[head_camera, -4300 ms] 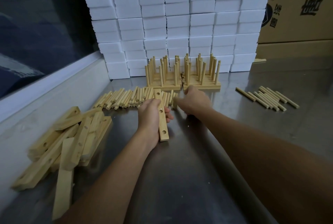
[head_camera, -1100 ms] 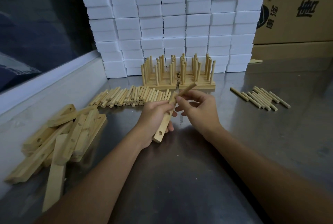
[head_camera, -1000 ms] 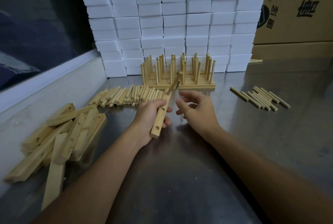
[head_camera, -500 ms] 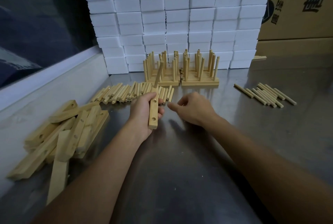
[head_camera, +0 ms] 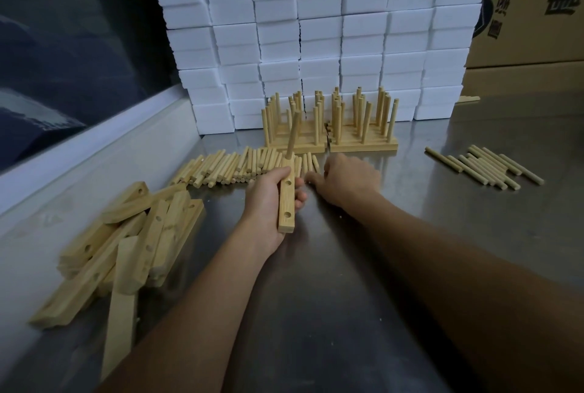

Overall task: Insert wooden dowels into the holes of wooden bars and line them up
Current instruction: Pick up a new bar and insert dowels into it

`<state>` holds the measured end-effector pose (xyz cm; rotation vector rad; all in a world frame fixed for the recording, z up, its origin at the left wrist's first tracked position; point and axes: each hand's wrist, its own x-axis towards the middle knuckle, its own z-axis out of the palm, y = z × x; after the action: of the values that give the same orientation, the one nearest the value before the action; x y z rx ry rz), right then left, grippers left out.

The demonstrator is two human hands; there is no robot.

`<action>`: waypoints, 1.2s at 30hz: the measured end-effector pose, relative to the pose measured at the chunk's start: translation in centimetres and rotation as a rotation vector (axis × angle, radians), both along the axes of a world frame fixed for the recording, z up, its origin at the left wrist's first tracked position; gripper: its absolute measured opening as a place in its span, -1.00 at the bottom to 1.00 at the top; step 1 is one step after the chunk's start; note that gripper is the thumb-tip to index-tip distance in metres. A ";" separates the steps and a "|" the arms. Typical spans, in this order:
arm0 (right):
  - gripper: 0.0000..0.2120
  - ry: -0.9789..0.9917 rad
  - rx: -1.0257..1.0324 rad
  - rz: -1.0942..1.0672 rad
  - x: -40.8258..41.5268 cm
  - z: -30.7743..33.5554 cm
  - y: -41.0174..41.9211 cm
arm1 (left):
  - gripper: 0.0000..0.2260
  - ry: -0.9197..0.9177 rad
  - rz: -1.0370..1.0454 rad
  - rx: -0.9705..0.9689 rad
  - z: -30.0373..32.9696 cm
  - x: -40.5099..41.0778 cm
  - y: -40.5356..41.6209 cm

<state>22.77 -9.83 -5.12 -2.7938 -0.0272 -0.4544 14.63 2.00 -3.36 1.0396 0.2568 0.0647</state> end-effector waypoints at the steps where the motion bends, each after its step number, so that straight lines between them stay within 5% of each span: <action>1: -0.56 -0.027 0.010 -0.004 -0.2 -0.2 -0.1 | -0.85 0.000 -0.001 -0.001 0.0 0.0 0.0; 7: -0.77 -0.056 0.183 -0.032 -1.2 -0.8 -0.8 | -0.84 -0.017 -0.018 0.018 -0.1 -0.1 0.0; 13: -0.94 0.092 1.089 0.165 -3.0 0.4 -4.2 | -0.84 -0.016 -0.052 -0.013 -0.1 -0.1 0.3; 19: -0.81 0.162 1.583 0.307 -4.9 1.1 -6.8 | -0.84 -0.026 -0.055 0.005 -0.1 -0.3 0.2; 29: -0.80 0.269 1.804 0.345 -4.9 1.3 -7.2 | -0.82 -0.020 -0.042 0.030 -0.1 -0.3 0.1; 36: -0.80 0.184 1.776 0.274 -5.1 1.4 -7.0 | -0.82 -0.018 -0.042 0.025 -0.1 -0.2 0.1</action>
<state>17.63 -16.87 -3.72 -1.0375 0.0268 -0.0194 14.41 2.12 -3.49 1.0683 0.2185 0.0393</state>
